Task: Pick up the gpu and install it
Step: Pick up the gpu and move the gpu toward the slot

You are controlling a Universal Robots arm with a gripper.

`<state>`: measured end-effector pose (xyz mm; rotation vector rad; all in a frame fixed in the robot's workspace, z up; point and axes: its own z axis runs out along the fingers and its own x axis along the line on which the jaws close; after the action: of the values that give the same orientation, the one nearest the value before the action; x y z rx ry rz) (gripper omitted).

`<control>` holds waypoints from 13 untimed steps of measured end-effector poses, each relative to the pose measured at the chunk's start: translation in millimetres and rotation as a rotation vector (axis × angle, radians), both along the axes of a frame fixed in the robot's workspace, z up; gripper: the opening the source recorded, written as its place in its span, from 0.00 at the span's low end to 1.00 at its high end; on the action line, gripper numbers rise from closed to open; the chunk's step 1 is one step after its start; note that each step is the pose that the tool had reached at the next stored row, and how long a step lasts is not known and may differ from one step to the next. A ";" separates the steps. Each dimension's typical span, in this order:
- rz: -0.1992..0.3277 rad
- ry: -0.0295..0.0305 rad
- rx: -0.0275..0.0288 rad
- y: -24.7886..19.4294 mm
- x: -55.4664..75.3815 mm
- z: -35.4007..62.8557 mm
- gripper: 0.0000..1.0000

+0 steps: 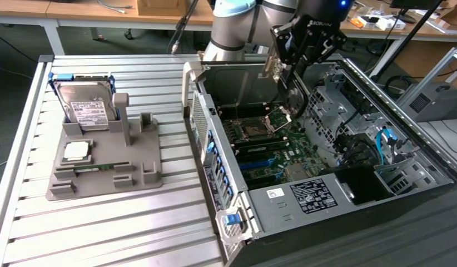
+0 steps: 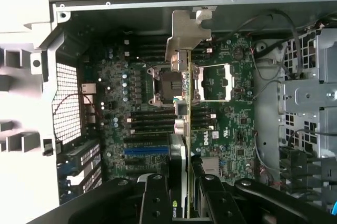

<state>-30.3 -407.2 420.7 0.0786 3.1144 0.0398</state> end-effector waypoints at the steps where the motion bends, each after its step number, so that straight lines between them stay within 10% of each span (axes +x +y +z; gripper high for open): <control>1: 0.000 0.0000 -0.0002 -0.2 1.0 -0.3 0.27; 13: 0.000 0.0000 -0.0040 -2.7 31.2 -8.2 0.27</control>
<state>0.9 -409.9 412.6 0.0784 3.1144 0.0336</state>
